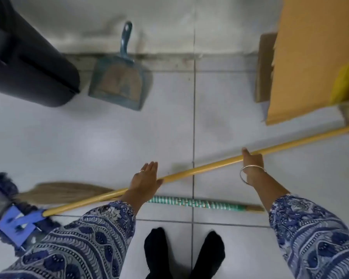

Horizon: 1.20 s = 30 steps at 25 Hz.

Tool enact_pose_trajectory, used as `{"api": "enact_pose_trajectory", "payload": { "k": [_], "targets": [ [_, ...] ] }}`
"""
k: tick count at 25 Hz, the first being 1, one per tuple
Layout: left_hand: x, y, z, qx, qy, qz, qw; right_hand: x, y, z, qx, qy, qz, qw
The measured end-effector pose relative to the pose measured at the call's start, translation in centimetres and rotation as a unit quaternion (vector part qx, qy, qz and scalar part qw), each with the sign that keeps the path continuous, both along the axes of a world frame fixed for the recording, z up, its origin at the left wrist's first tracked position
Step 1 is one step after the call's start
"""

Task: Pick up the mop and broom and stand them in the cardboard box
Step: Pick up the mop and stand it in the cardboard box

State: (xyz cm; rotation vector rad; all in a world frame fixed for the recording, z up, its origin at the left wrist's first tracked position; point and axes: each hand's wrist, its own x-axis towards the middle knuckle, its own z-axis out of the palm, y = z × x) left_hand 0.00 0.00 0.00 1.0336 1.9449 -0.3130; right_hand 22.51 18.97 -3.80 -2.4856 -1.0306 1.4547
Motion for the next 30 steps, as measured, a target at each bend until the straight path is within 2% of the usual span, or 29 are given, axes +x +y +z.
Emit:
{"api": "enact_pose_trajectory", "payload": {
  "k": [2, 4, 7, 10, 13, 17, 21, 26, 30],
  "targets": [
    [1.0, -0.2, -4.1, -0.012, 0.001, -0.014, 1.0, 1.4, -0.5, -4.8, -0.029, -0.003, -0.07, 0.997],
    [1.7, 0.1, -6.9, -0.013, 0.0, -0.018, 1.0, 2.5, -0.3, -7.8, -0.029, 0.059, -0.15, 0.986],
    [2.4, 0.0, -9.1, 0.003, -0.029, 0.031, 0.999, 2.4, 0.5, -9.0, -0.015, 0.146, -0.257, 0.955],
    [2.1, 0.3, -8.8, 0.01, -0.04, 0.037, 0.998, 1.8, 1.5, -7.0, -0.029, 0.186, -0.315, 0.93],
    [1.7, 0.6, -5.9, 0.028, -0.028, 0.023, 0.999, 1.5, 2.5, -2.5, -0.041, 0.227, -0.306, 0.924],
    [0.3, 1.1, 0.4, 0.04, -0.038, 0.037, 0.998, 1.0, 3.2, 6.8, -0.008, 0.267, -0.211, 0.94],
    [-0.4, 2.1, 11.4, 0.049, -0.066, 0.021, 0.996, 0.3, 2.9, 20.6, 0.063, 0.282, -0.155, 0.945],
    [-0.1, 3.4, 25.6, 0.092, -0.088, 0.023, 0.992, -0.3, 2.7, 38.3, 0.149, 0.307, -0.131, 0.931],
    [0.5, 4.5, 36.9, 0.16, -0.1, -0.02, 0.982, -0.2, 2.7, 52.2, 0.225, 0.316, -0.089, 0.918]
  ]
}}
